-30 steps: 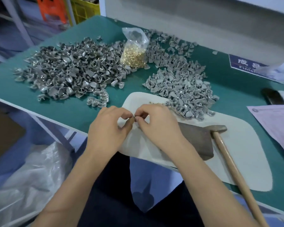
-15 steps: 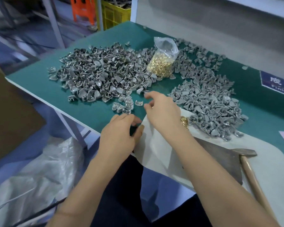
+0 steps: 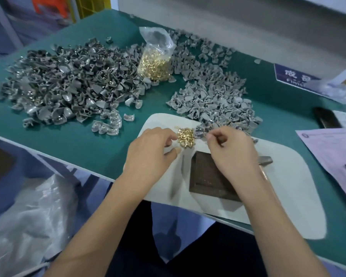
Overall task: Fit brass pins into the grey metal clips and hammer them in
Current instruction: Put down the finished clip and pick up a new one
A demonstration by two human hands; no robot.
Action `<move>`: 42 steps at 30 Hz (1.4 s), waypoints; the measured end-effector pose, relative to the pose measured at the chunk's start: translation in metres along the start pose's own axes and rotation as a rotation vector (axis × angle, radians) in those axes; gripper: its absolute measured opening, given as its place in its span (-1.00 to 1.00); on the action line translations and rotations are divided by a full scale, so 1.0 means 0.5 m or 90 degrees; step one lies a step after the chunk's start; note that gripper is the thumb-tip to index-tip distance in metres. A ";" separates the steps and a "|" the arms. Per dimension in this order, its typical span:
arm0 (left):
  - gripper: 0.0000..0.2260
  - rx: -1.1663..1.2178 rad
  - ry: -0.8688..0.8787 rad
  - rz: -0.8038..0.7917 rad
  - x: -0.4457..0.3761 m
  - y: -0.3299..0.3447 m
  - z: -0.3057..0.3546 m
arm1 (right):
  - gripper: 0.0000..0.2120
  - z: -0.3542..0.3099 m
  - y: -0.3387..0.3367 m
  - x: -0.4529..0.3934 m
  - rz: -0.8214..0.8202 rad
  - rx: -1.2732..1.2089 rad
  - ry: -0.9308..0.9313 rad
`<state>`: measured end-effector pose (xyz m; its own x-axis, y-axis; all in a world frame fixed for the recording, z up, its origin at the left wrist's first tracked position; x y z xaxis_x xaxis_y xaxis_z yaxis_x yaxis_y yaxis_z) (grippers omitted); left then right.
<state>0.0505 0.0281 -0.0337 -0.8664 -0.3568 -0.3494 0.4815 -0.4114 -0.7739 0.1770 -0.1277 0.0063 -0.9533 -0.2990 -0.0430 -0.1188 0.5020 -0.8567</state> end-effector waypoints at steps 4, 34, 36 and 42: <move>-0.74 -0.026 -0.012 0.003 -0.025 0.014 0.007 | -0.89 0.012 -0.006 0.016 0.051 -0.086 -0.013; -0.86 -0.001 -0.029 0.009 -0.043 0.030 0.002 | -0.87 0.022 -0.002 0.015 0.011 -0.159 -0.023; -0.86 0.039 -0.035 0.018 -0.044 0.036 0.009 | -0.88 0.021 -0.003 0.015 0.006 -0.173 -0.029; -0.83 0.427 -0.041 0.035 -0.070 0.044 0.076 | -0.81 0.014 -0.002 0.020 -0.080 -0.328 -0.093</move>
<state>0.0964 -0.0006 -0.0183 -0.8384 -0.4333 -0.3307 0.5210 -0.8154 -0.2523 0.1694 -0.1371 0.0030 -0.8788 -0.4736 -0.0586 -0.3852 0.7765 -0.4986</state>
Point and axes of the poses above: each hand's wrist, its own x-axis away from the middle knuckle, its own y-axis out of the palm, z = x × y, the point moved 7 cm from there along -x, towards the middle knuckle, and after that the axes turned 14 degrees about y, right-handed, at the moved point
